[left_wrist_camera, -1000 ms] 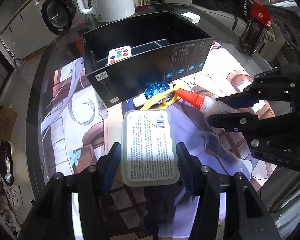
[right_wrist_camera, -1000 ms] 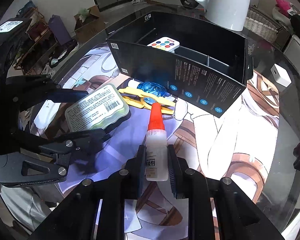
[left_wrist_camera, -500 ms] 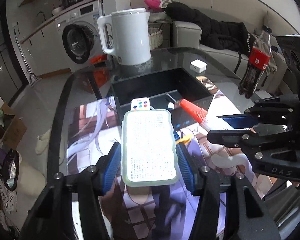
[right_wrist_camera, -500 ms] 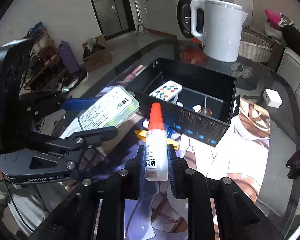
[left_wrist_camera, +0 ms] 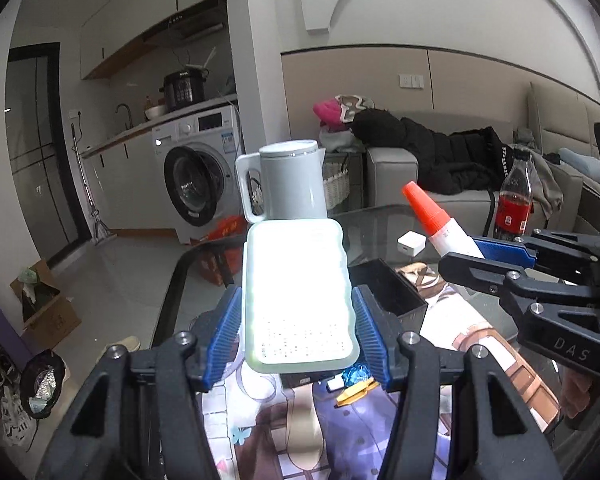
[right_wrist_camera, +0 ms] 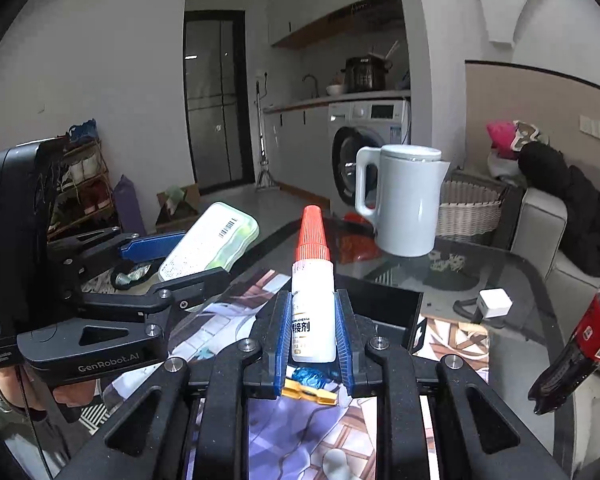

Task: Organize rigid objects
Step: 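Lift the container and glue bottle over the black box and open both grippers inside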

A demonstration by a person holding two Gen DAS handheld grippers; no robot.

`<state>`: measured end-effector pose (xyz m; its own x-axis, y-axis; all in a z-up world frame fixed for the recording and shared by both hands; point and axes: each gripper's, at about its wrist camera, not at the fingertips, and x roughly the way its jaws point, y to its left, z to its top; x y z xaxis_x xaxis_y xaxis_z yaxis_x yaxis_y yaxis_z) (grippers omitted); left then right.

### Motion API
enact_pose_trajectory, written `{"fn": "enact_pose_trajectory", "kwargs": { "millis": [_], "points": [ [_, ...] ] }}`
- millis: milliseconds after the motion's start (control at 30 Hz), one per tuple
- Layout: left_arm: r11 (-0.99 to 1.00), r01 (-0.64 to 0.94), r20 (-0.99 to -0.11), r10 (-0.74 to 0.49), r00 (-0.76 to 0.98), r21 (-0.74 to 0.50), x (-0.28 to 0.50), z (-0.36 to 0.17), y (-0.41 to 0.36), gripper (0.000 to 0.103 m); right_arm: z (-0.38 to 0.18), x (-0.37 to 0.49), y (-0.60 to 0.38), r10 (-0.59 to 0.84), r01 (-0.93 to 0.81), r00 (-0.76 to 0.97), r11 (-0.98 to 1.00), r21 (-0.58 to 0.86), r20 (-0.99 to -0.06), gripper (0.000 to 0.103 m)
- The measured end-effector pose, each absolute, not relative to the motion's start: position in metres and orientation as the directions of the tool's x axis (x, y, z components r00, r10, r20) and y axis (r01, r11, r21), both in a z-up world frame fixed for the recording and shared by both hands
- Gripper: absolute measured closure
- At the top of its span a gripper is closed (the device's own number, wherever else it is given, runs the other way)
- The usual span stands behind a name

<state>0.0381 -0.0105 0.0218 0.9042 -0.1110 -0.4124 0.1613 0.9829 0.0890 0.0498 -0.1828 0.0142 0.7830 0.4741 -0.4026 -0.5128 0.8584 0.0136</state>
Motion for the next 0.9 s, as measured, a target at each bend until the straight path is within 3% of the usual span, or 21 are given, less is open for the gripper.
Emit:
{"fn": "enact_pose_trajectory", "kwargs": {
  "millis": [200, 567, 900],
  "points": [
    [0.984, 0.144, -0.324, -0.102, 0.940, 0.109, 0.024, 0.030, -0.007, 0.048, 0.027, 0.025, -0.184, 0.425, -0.450, 0.864, 0.892, -0.036, -0.271, 0.083],
    [0.987, 0.143, -0.328, -0.110, 0.938, 0.077, 0.034, 0.028, -0.012, 0.048, 0.029, 0.025, -0.182, 0.445, -0.467, 0.853, 0.884, -0.019, -0.275, 0.083],
    [0.990, 0.139, -0.353, -0.139, 0.925, -0.025, 0.085, 0.031, -0.014, 0.048, 0.042, 0.053, -0.173, 0.392, -0.409, 0.891, 0.912, -0.028, -0.230, 0.083]
  ]
}}
